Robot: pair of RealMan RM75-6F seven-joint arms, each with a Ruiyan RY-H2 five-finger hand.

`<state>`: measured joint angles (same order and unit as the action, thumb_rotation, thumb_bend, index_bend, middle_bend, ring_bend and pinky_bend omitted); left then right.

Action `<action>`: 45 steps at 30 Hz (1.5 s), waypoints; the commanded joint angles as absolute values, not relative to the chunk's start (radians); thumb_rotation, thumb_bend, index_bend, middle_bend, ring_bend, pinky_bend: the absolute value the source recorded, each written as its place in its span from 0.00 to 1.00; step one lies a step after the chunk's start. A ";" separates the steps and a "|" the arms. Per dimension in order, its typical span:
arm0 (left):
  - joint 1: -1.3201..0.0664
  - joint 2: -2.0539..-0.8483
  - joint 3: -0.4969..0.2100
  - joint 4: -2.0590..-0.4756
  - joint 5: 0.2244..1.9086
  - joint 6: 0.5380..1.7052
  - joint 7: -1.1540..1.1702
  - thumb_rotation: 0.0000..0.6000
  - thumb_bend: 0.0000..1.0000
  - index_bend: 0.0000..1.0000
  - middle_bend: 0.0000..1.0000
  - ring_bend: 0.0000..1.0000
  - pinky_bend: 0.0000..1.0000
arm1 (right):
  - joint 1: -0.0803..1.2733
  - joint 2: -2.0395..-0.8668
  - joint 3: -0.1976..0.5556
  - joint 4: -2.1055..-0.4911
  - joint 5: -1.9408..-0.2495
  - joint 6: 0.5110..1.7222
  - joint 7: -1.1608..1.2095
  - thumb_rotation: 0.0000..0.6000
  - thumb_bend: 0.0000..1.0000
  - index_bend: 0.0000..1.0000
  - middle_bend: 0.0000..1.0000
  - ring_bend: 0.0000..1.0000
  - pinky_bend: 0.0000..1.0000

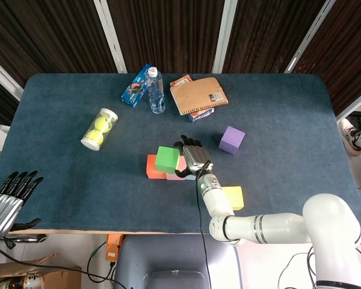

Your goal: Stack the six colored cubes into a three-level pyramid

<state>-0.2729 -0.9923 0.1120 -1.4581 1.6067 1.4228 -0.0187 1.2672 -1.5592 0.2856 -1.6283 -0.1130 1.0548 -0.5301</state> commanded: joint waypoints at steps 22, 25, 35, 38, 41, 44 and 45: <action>-0.259 -0.990 0.078 -1.459 1.619 1.392 -0.027 0.83 0.06 0.10 0.02 0.00 0.07 | 1.226 -1.530 0.294 -1.662 -0.157 1.060 -0.616 1.00 0.16 0.02 0.00 0.00 0.00; -0.258 -0.990 0.075 -1.459 1.620 1.388 -0.028 0.83 0.06 0.10 0.02 0.00 0.07 | 1.221 -1.522 0.304 -1.681 -0.154 1.065 -0.617 1.00 0.14 0.00 0.00 0.00 0.00; -0.247 -0.988 0.069 -1.449 1.630 1.395 -0.043 0.84 0.07 0.10 0.02 0.00 0.07 | 1.207 -1.547 0.336 -1.693 -0.147 1.090 -0.591 1.00 0.14 0.00 0.00 0.00 0.00; -0.244 -0.989 0.069 -1.443 1.634 1.396 -0.048 0.83 0.06 0.10 0.02 0.00 0.07 | 1.202 -1.579 0.355 -1.663 -0.147 1.100 -0.567 1.00 0.14 0.01 0.00 0.00 0.00; -0.241 -0.990 0.068 -1.437 1.635 1.397 -0.051 0.84 0.06 0.10 0.02 0.00 0.07 | 1.200 -1.587 0.368 -1.651 -0.133 1.075 -0.562 1.00 0.14 0.01 0.00 0.00 0.00; -0.240 -0.989 0.065 -1.434 1.634 1.396 -0.056 0.83 0.06 0.10 0.02 0.00 0.07 | 1.199 -1.586 0.375 -1.647 -0.126 1.055 -0.565 1.00 0.14 0.01 0.00 0.00 0.00; -0.240 -0.989 0.065 -1.434 1.635 1.395 -0.057 0.83 0.06 0.10 0.02 0.00 0.07 | 1.199 -1.586 0.375 -1.646 -0.125 1.052 -0.567 1.00 0.14 0.01 0.00 0.00 0.00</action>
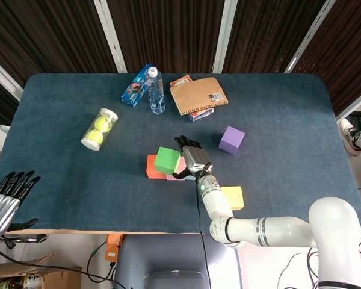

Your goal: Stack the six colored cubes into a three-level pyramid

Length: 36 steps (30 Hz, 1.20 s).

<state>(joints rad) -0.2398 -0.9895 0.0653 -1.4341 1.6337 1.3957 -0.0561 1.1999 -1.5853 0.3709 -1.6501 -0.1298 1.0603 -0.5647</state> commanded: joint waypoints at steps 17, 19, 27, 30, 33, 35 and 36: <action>-0.237 -0.991 0.057 -1.421 1.633 1.382 -0.069 0.84 0.06 0.10 0.02 0.00 0.07 | 1.187 -1.651 0.392 -1.562 -0.150 1.031 -0.538 1.00 0.14 0.12 0.00 0.00 0.00; -0.237 -0.991 0.056 -1.418 1.632 1.380 -0.071 0.84 0.06 0.10 0.02 0.00 0.07 | 1.186 -1.656 0.393 -1.557 -0.156 1.031 -0.537 1.00 0.14 0.13 0.00 0.00 0.00; -0.237 -0.995 0.056 -1.408 1.636 1.375 -0.080 0.84 0.06 0.10 0.02 0.00 0.07 | 1.180 -1.673 0.391 -1.540 -0.185 1.062 -0.548 1.00 0.14 0.29 0.00 0.00 0.00; -0.236 -0.996 0.056 -1.407 1.636 1.374 -0.079 0.83 0.06 0.10 0.02 0.00 0.07 | 1.174 -1.674 0.397 -1.541 -0.198 1.062 -0.545 1.00 0.18 0.33 0.00 0.00 0.00; -0.236 -0.996 0.054 -1.408 1.635 1.374 -0.078 0.84 0.06 0.10 0.02 0.00 0.07 | 1.168 -1.669 0.402 -1.548 -0.212 1.051 -0.541 1.00 0.23 0.35 0.00 0.00 0.00; -0.235 -0.996 0.054 -1.410 1.634 1.373 -0.076 0.83 0.07 0.09 0.02 0.00 0.07 | 1.165 -1.663 0.398 -1.552 -0.225 1.048 -0.546 1.00 0.26 0.37 0.00 0.00 0.00; -0.235 -0.996 0.054 -1.410 1.634 1.373 -0.075 0.83 0.07 0.09 0.02 0.00 0.07 | 1.164 -1.661 0.397 -1.554 -0.231 1.050 -0.548 1.00 0.27 0.38 0.00 0.00 0.00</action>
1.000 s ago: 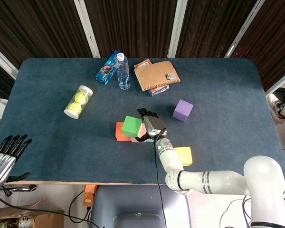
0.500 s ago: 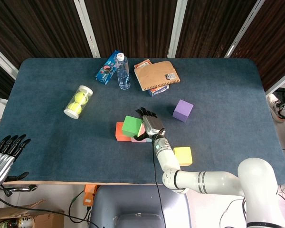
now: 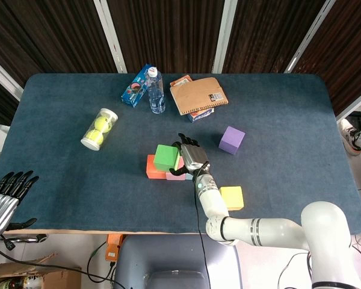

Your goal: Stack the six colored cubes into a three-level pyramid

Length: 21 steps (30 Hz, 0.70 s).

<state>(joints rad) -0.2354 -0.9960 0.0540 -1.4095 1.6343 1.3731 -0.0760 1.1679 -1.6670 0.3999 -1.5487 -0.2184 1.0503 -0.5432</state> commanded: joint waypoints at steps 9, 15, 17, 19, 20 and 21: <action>-0.235 -0.997 0.052 -1.413 1.634 1.370 -0.065 0.83 0.06 0.09 0.02 0.00 0.07 | 1.129 -1.610 0.379 -1.619 -0.315 1.043 -0.536 1.00 0.30 0.40 0.00 0.00 0.00; -0.236 -0.999 0.051 -1.412 1.628 1.358 -0.062 0.83 0.06 0.09 0.02 0.00 0.07 | 1.098 -1.594 0.351 -1.629 -0.412 1.024 -0.499 1.00 0.30 0.41 0.00 0.00 0.00; -0.237 -1.000 0.050 -1.413 1.627 1.356 -0.058 0.83 0.06 0.09 0.02 0.00 0.07 | 1.094 -1.597 0.348 -1.613 -0.428 0.999 -0.480 1.00 0.30 0.40 0.00 0.00 0.00; -0.237 -1.001 0.050 -1.414 1.627 1.355 -0.055 0.83 0.06 0.09 0.02 0.00 0.07 | 1.091 -1.602 0.343 -1.595 -0.445 0.981 -0.467 1.00 0.30 0.40 0.00 0.00 0.00; -0.237 -1.001 0.049 -1.414 1.626 1.355 -0.053 0.84 0.06 0.09 0.02 0.00 0.07 | 1.088 -1.607 0.343 -1.584 -0.454 0.970 -0.453 1.00 0.30 0.40 0.00 0.00 0.00; -0.237 -1.000 0.049 -1.415 1.625 1.355 -0.052 0.83 0.06 0.09 0.02 0.00 0.07 | 1.085 -1.610 0.343 -1.576 -0.460 0.962 -0.442 1.00 0.30 0.40 0.00 0.00 0.00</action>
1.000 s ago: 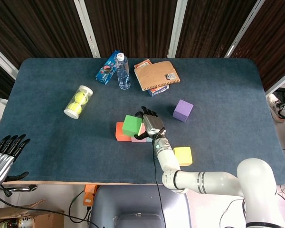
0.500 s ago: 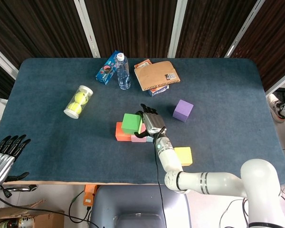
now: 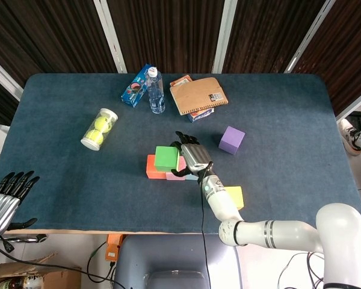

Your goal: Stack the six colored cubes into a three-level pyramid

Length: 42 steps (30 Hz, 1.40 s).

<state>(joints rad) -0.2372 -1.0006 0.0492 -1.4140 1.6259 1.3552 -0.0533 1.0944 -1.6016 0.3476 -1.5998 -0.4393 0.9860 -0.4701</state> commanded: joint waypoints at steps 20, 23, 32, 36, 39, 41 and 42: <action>-0.243 -1.001 0.045 -1.427 1.617 1.335 -0.026 0.83 0.07 0.09 0.02 0.00 0.07 | 1.059 -1.605 0.333 -1.506 -0.511 0.866 -0.334 1.00 0.31 0.40 0.00 0.00 0.00; -0.244 -1.002 0.045 -1.427 1.615 1.331 -0.024 0.83 0.06 0.09 0.02 0.00 0.07 | 1.060 -1.605 0.332 -1.503 -0.512 0.857 -0.329 1.00 0.30 0.40 0.00 0.00 0.00; -0.246 -1.003 0.045 -1.425 1.614 1.327 -0.027 0.83 0.06 0.09 0.02 0.00 0.07 | 1.069 -1.609 0.322 -1.491 -0.507 0.855 -0.335 1.00 0.31 0.39 0.00 0.00 0.00; -0.247 -1.000 0.045 -1.425 1.615 1.326 -0.038 0.84 0.06 0.09 0.02 0.00 0.07 | 1.071 -1.608 0.321 -1.491 -0.504 0.853 -0.335 1.00 0.31 0.38 0.00 0.00 0.00; -0.246 -0.999 0.045 -1.425 1.617 1.328 -0.037 0.83 0.06 0.09 0.02 0.00 0.07 | 1.075 -1.604 0.315 -1.494 -0.495 0.848 -0.343 1.00 0.31 0.37 0.00 0.00 0.00; -0.246 -1.000 0.045 -1.425 1.617 1.328 -0.036 0.84 0.06 0.09 0.02 0.00 0.07 | 1.079 -1.601 0.313 -1.496 -0.486 0.845 -0.348 1.00 0.30 0.34 0.00 0.00 0.00; -0.246 -1.000 0.046 -1.425 1.617 1.327 -0.036 0.84 0.06 0.09 0.02 0.00 0.07 | 1.080 -1.601 0.312 -1.496 -0.483 0.844 -0.349 1.00 0.30 0.33 0.00 0.00 0.00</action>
